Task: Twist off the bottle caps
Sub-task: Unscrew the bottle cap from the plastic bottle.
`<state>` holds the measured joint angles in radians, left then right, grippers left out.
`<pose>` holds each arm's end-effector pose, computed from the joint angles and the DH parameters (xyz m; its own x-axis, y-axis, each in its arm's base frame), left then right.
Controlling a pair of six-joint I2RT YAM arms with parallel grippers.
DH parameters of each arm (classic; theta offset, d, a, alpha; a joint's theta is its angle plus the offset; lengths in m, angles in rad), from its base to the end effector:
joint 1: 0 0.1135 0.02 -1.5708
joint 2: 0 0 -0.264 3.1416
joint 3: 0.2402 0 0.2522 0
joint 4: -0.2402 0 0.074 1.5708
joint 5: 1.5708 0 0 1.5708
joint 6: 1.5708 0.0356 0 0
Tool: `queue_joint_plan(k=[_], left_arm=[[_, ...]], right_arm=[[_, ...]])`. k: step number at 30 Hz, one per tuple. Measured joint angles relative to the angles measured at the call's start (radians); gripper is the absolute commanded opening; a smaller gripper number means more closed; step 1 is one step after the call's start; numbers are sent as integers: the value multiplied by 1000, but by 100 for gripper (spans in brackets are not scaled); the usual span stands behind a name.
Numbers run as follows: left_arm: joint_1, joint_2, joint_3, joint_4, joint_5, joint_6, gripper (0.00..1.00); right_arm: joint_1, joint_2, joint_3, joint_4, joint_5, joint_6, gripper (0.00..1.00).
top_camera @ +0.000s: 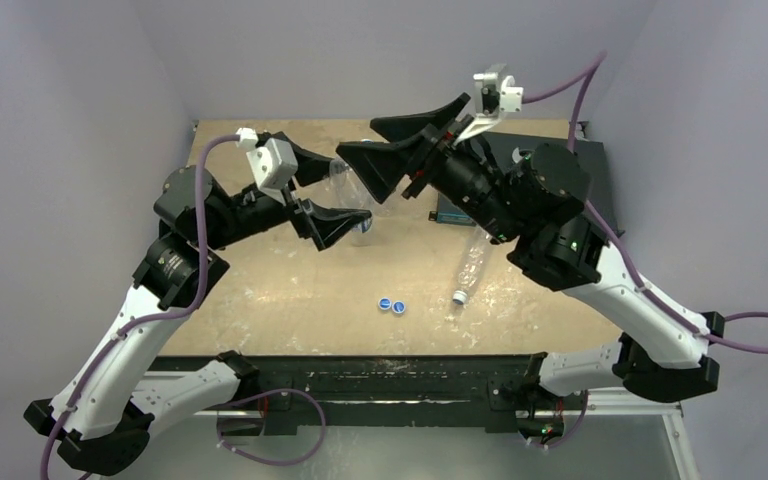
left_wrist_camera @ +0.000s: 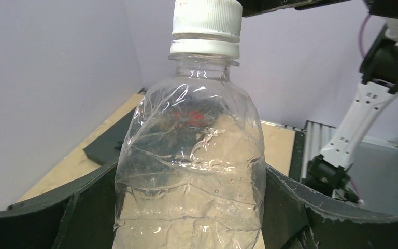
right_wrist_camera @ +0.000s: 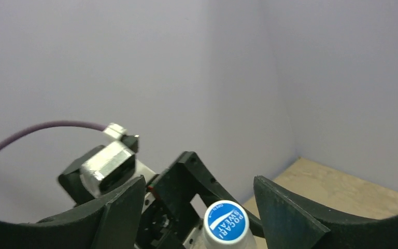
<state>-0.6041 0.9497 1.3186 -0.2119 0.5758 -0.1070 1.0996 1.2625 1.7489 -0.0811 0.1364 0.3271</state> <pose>0.1337 -0.1158 0.4887 0.0298 -0.1294 -0.9911 0.9275 0.3731 -0.0208 0.1082 0.2017 0.5757 -0.0959 0.5130 -0.8530 -0.8397 0.4185 0.3460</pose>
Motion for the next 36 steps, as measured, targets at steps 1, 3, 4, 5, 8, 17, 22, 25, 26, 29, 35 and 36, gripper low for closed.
queue_joint_plan(k=[1,3,4,5,8,17,22,25,26,29,35,36], left_arm=[[0,0,0,-4,-19,10,0],[0,0,0,-10,-57,30,0],[0,0,0,-13,-71,41,0],[0,0,0,-15,-82,48,0],[0,0,0,-16,-104,62,0],[0,0,0,-21,-119,76,0],[0,0,0,-22,-118,75,0],[0,-2,0,-23,-114,72,0],[1,-2,0,-22,-111,74,0],[2,-4,0,-19,-87,61,0],[11,-8,-1,18,11,-38,0],[13,-8,-1,32,34,-60,0]], right_arm=[[0,16,18,-26,37,0,74],[0,46,42,-59,92,0,70],[0,58,48,-72,117,0,68],[0,66,49,-84,138,1,65],[0,79,49,-105,174,4,56],[3,81,52,-118,196,16,41],[5,79,51,-113,191,22,2],[4,74,43,-110,182,13,0],[4,73,41,-106,174,14,0],[4,70,40,-101,138,5,0],[-14,55,40,-81,14,-41,0],[-23,50,40,-80,-25,-46,0]])
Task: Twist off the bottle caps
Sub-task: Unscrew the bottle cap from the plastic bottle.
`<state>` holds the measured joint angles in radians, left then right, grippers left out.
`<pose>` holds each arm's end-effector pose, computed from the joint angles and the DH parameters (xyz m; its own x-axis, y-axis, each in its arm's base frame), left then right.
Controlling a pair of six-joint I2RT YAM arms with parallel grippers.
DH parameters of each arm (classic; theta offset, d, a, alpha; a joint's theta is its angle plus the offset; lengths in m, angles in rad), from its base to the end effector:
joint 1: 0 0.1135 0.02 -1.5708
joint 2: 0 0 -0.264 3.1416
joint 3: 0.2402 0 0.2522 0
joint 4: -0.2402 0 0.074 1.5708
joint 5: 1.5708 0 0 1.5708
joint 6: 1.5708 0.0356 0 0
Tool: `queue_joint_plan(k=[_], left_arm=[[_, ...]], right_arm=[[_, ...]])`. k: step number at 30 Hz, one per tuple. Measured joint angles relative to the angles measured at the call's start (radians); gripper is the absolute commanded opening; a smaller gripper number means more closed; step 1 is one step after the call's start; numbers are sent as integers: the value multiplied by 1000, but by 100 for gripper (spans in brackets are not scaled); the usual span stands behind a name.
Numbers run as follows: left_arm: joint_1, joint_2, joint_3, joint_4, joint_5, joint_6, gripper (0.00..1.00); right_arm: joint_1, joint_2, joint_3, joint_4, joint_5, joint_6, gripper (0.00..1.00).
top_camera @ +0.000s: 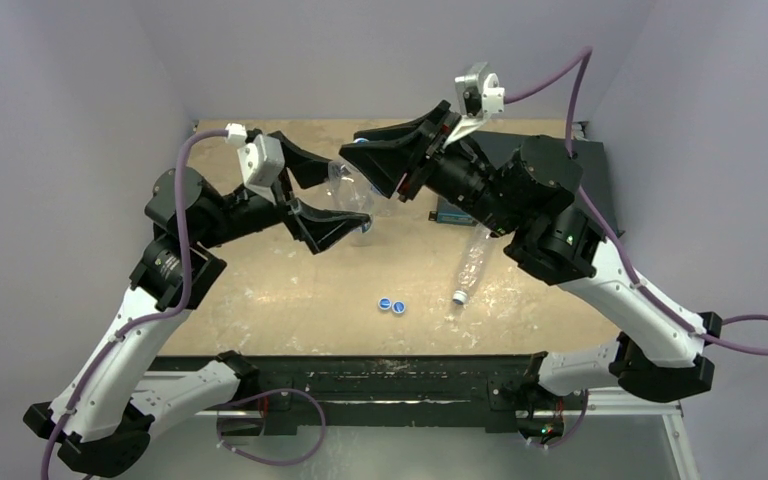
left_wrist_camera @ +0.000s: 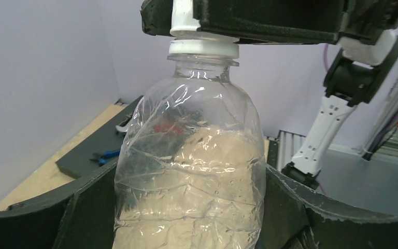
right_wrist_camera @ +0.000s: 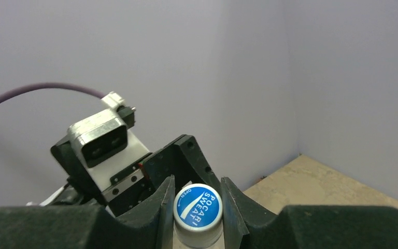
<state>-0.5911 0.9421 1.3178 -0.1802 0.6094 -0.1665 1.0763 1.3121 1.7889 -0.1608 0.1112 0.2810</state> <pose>0.1313 -0.1127 0.4928 0.0061 -0.1677 -0.9858 0.9371 0.3449 -0.0529 0.1205 0.2151 0.5684 -0.0870 0.4194 -0.9036 -0.8333 0.4665 0.2967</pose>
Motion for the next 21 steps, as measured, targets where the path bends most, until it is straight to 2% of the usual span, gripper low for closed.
queue_joint_plan(k=[3,9,13,21], left_arm=[[1,0,0,40,68,-63,0],[0,18,-6,132,224,-204,0],[-1,23,-8,180,325,-272,0],[-8,23,-21,232,434,-347,0]], right_arm=[[-42,-27,-24,30,-143,-2,0],[-164,-77,-121,182,-531,36,0],[-193,-71,-125,253,-741,39,0],[-221,-54,-142,374,-979,43,0]])
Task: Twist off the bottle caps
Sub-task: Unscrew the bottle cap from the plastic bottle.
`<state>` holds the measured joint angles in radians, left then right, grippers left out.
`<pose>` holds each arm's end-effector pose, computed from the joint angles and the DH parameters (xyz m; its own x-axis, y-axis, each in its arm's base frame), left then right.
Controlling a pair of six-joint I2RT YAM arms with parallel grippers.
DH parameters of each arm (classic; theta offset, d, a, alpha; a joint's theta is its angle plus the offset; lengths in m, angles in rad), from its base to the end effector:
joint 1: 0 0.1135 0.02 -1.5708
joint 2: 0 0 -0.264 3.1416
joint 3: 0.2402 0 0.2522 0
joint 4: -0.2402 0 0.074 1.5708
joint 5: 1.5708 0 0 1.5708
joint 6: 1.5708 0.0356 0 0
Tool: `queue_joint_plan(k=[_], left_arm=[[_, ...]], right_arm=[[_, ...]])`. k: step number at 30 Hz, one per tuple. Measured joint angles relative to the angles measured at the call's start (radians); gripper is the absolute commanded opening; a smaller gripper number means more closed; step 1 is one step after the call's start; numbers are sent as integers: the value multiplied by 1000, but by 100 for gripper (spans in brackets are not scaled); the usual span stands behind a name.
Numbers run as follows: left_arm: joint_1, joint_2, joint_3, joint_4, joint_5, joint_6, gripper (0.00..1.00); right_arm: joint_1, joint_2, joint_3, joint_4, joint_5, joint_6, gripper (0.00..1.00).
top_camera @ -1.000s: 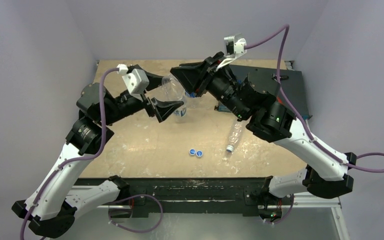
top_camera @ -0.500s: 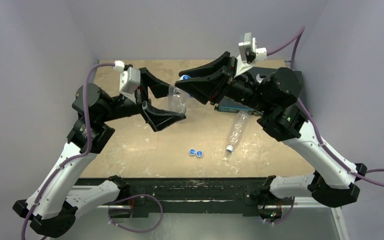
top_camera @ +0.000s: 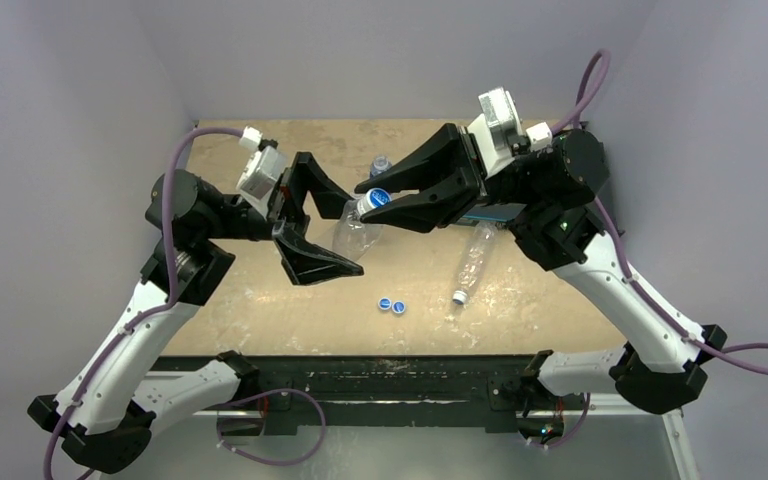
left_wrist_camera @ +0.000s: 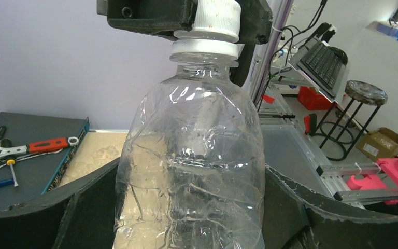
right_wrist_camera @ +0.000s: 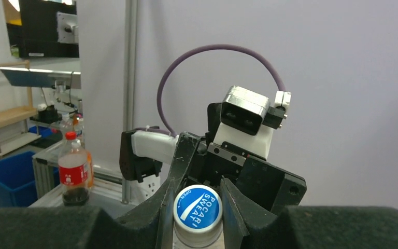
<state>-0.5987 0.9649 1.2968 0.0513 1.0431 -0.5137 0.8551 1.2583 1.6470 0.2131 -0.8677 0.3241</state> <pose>0.1206 -0.1195 0.5014 -0.1957 -0.1660 -0.9665 0.9754 -0.1346 -0.1744 0.1257 0.1859 0.5680 0.0653 0.3890 -0.9189 -0.9719 -0.1837 -0.1469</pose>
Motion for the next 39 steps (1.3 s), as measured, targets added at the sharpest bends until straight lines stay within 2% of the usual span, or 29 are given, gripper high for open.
queue_joint_plan(k=[2,3,5,9,10,11,17,20,27,39], left_arm=[[0,0,-2,1,13,-4,0],[1,0,-2,1,16,-8,0],[1,0,-2,0,21,-9,0],[1,0,-2,-17,2,21,0],[1,-2,-2,-18,-11,37,0],[1,-6,-2,-29,-31,64,0],[3,-24,9,-158,-238,262,0],[2,-24,8,-209,-335,343,0],[2,-22,8,-261,-539,448,0],[2,-18,8,-263,-692,485,0]], right_arm=[[-6,12,0,31,-42,8,0],[-9,16,0,42,-55,11,7],[-17,19,0,51,-73,13,30],[-29,15,-1,15,-49,6,87],[-32,13,-4,-11,-18,3,97],[-32,13,-6,-33,8,-1,99],[-37,28,46,-233,312,-10,99],[-38,25,56,-269,416,-6,99],[-35,13,65,-293,554,32,98],[58,122,167,-356,835,103,62]])
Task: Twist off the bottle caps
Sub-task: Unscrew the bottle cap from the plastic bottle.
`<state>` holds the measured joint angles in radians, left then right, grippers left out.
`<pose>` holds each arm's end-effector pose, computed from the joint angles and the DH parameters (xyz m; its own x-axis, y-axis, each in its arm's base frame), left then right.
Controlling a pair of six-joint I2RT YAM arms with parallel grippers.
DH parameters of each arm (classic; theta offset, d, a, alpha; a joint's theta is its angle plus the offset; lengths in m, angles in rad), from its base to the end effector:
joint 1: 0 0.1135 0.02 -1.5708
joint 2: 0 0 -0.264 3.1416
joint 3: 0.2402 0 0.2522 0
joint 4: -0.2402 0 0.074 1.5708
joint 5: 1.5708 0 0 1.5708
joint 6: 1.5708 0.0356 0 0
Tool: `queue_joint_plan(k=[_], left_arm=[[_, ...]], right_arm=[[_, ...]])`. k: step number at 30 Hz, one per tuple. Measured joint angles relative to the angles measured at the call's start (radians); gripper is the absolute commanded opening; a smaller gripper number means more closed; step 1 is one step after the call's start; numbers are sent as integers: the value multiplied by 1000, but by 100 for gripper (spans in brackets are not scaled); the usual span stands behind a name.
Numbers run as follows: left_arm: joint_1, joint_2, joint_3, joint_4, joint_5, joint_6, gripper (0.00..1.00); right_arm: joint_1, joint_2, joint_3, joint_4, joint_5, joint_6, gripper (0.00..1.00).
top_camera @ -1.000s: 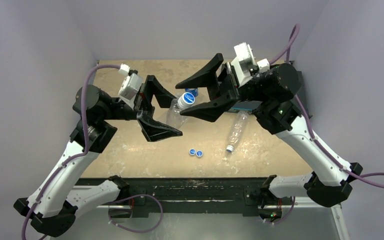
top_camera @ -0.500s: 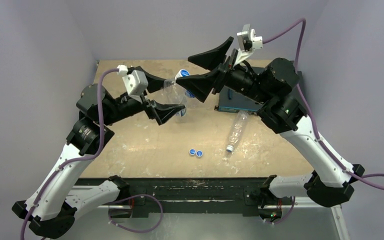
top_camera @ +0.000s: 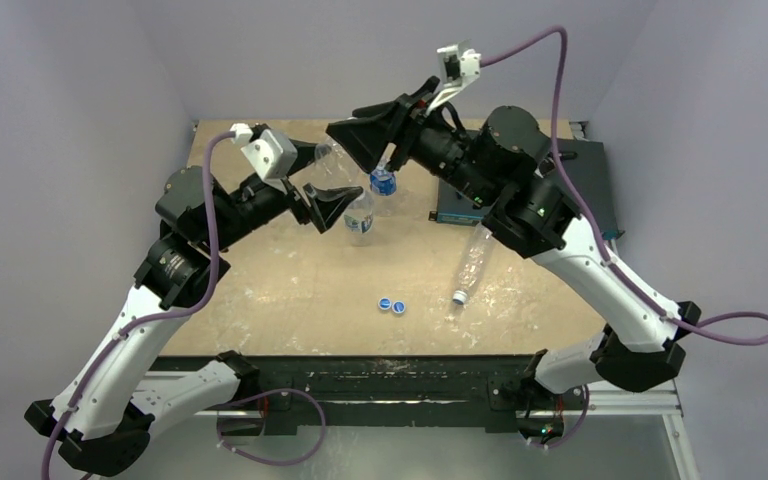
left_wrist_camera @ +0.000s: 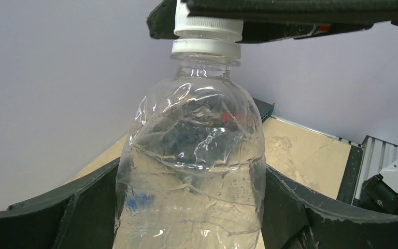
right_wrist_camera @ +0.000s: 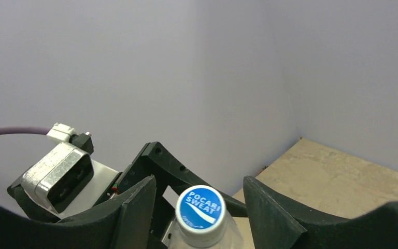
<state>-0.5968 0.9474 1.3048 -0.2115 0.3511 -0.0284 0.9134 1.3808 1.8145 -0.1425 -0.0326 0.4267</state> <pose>0.1425 -0.1117 0.4854 0.0972 -0.0983 -0.9904 0.8123 0.5829 0.0219 0.1654 0.2162 0.5616 -0.1756 0.4494 -0.8759 -0.8102 0.4394 0.3879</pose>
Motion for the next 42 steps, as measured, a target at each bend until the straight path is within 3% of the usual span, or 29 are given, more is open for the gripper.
queue_joint_plan(k=[5,11,15,20,24,33,40,41,42], left_arm=[[0,0,-1,0,-27,1,0],[0,-6,-6,4,-41,7,0],[0,-6,-7,5,-42,11,0],[0,-7,-7,5,-32,12,0],[6,-7,-6,4,79,-19,0],[14,6,-5,126,550,-293,0],[11,8,-23,223,718,-429,0],[11,8,-25,231,729,-440,0],[10,9,-27,235,736,-446,0]], right_arm=[[62,67,71,-31,79,-10,45],[64,71,74,-32,120,-14,14],[67,71,74,-34,124,-15,1],[67,67,72,-33,114,-15,0],[58,32,35,-23,41,-26,0],[-4,-130,-187,240,-502,-53,0],[-20,-124,-205,362,-757,-55,0],[-25,-124,-207,371,-781,-56,2],[-27,-124,-209,377,-797,-57,20]])
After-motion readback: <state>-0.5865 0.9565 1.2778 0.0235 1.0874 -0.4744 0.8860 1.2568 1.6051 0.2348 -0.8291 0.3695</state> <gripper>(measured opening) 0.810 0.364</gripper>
